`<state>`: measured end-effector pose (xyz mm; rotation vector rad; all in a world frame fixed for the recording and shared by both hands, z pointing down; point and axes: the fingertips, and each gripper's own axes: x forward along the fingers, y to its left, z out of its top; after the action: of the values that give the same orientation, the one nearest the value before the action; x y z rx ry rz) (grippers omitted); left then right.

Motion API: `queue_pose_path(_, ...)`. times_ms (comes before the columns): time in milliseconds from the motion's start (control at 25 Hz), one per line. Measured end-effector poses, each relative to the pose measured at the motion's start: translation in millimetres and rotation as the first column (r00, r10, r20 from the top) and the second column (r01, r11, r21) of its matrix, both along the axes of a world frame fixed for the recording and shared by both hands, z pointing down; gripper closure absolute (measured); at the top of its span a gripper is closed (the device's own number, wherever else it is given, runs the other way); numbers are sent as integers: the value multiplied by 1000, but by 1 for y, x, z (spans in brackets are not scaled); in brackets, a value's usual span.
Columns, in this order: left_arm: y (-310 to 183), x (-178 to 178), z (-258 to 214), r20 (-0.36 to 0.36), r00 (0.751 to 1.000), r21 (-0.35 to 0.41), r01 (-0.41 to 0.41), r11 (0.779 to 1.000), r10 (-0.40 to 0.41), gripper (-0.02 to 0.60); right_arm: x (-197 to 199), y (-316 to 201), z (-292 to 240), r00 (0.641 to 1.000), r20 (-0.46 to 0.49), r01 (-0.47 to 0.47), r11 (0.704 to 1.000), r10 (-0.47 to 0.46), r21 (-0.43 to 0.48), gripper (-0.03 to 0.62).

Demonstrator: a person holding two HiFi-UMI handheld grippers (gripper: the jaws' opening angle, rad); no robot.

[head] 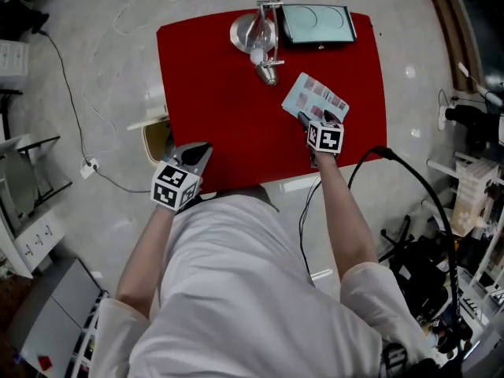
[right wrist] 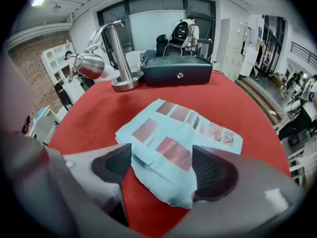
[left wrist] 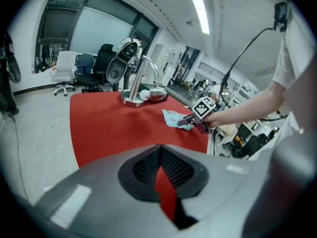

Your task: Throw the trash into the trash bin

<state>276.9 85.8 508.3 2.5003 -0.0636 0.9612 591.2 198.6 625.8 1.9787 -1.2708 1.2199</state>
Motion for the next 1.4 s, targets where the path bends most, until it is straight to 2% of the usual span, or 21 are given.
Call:
queue_pose_path(80,-2,-2,1,6,1000,-5,13,1000,-13,577,3,2,10,1000,-4,-24,999,24,-31,210)
queue_pose_path(200,-5,-8,4,15,999,-12,36,999,-35,577,6,-2,11,998,-10,-63,998,63,-15,215)
queue_pose_path(280,-6,-13,8,21,999,-16,48,999,-47,577,4,-6,9,998,-16,-55,998,55,-7,295)
queue_pose_path(360,-5,-17,10,24,998,-18,54,998,-53,577,2,-9,8,999,-15,-48,999,48,-5,346)
queue_pose_path(480,-4,-18,8,18,998,-15,56,998,-56,577,4,-10,4,998,-3,-66,998,66,9,388)
queue_pose_path(600,-4,-22,5,6,998,-13,63,998,-63,577,0,-13,-11,997,9,-72,996,71,60,466)
queue_pose_path(680,-5,-27,4,-1,998,-9,66,998,-66,577,-8,-17,-21,999,17,-51,994,50,93,520)
queue_pose_path(800,-6,-36,2,-10,997,0,71,997,-71,577,-23,-26,-31,1000,25,-3,991,0,134,558)
queue_pose_path(1080,-10,-61,-4,-37,994,11,103,995,-103,577,-70,-38,-46,996,44,65,983,-74,174,571)
queue_pose_path(1400,-20,-107,-11,-60,986,10,159,987,-158,577,-133,-53,-56,989,70,117,974,-133,196,572)
